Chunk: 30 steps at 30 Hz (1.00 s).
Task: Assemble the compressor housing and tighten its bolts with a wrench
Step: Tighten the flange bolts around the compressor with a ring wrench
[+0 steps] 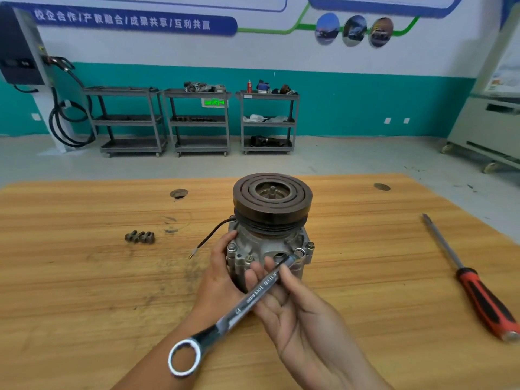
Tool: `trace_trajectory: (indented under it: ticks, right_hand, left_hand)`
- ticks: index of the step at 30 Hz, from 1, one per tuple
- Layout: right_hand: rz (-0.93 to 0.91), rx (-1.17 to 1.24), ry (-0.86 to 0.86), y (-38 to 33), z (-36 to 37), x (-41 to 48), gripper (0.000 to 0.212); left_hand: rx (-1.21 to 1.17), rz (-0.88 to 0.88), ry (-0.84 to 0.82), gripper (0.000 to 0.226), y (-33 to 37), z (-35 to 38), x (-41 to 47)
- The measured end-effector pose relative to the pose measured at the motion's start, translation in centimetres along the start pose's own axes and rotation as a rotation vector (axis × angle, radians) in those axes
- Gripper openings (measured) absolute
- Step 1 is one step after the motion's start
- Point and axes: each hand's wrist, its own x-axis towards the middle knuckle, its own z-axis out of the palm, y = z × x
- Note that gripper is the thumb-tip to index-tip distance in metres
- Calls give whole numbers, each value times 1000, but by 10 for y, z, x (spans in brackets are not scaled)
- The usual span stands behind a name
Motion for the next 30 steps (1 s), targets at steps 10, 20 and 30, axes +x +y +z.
trace_trajectory:
  ticks: [10,20,30]
  right_hand:
    - [-83,-78,100,4,-13,-18,40]
    - [-277,-1388,71,-101,-46,-38,19]
    - [4,-2580,-237,-171,9,18,54]
  left_hand:
    - [10,-28,-40,107,-8,-1,2]
    - [24,-50,-96,120,-5,-4,3]
    - [27,-84,-102,119,-5,-5,2]
